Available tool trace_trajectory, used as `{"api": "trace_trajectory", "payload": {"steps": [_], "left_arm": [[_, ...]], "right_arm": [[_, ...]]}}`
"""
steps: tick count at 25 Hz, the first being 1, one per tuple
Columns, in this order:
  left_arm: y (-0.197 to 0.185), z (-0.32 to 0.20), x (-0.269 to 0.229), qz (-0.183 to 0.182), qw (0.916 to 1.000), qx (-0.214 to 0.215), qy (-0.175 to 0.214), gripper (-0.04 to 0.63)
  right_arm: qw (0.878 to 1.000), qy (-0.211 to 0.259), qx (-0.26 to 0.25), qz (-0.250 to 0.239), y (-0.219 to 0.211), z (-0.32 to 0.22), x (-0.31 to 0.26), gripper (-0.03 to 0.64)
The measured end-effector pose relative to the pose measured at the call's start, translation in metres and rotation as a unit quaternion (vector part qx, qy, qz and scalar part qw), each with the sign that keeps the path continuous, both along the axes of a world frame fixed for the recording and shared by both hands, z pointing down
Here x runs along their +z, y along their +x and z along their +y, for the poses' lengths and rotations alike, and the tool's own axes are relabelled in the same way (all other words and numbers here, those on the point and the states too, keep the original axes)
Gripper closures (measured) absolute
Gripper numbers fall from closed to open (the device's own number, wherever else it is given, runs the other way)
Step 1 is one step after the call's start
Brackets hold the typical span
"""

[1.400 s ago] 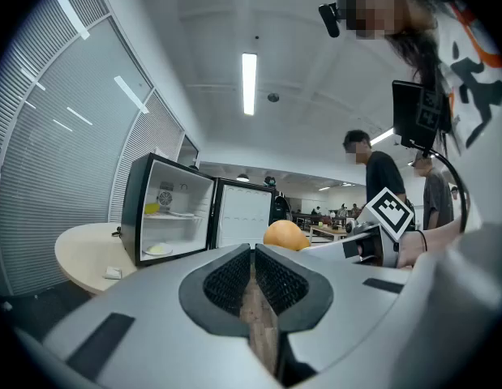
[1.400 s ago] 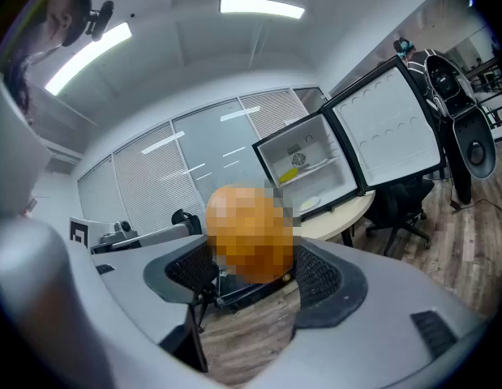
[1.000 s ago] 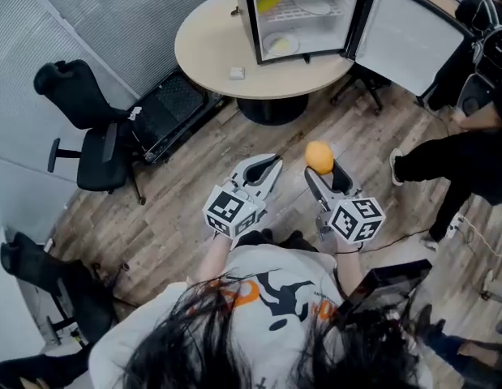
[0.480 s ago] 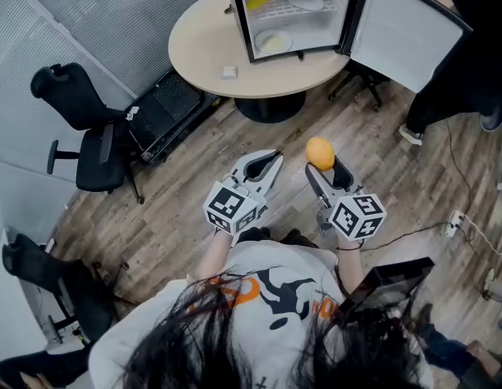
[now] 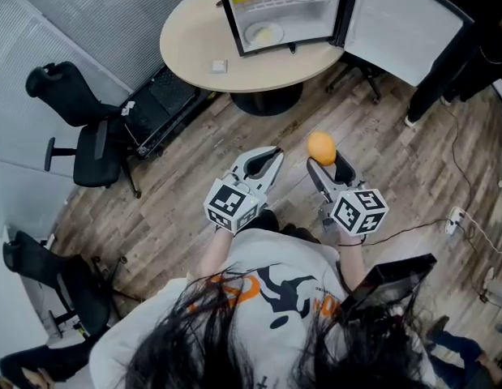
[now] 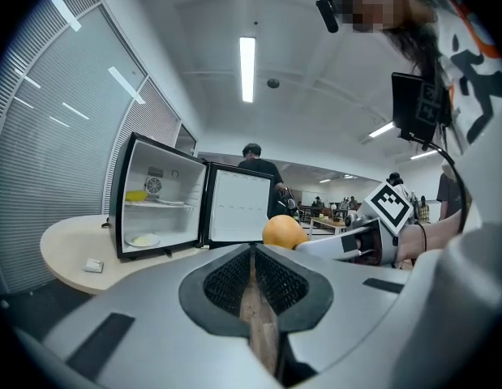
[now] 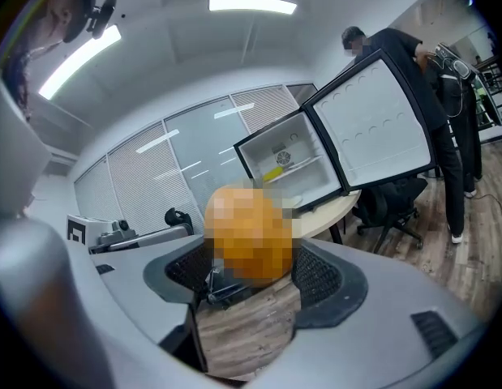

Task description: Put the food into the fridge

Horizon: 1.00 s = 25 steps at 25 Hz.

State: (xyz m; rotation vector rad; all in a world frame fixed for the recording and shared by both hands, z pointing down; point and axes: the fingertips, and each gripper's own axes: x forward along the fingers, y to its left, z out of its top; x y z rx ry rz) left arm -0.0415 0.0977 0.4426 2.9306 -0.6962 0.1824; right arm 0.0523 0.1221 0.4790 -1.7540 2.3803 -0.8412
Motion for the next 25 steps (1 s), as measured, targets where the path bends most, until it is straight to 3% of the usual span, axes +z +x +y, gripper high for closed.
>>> {"api": "trace_trajectory", "payload": {"steps": [13,25], "left_arm": [[0.011,-0.044,0.013,-0.005,0.9999,-0.006,-0.013,0.583],[0.033,-0.166,0.007,0.002,0.9998,0.015,-0.011,0.583]], "right_arm": [[1.0,-0.014,-0.002,-0.007,0.013,-0.044,0.014,0.295],[0.999,-0.023,0.031,-0.009,0.04,-0.15,0.014,0.295]]}}
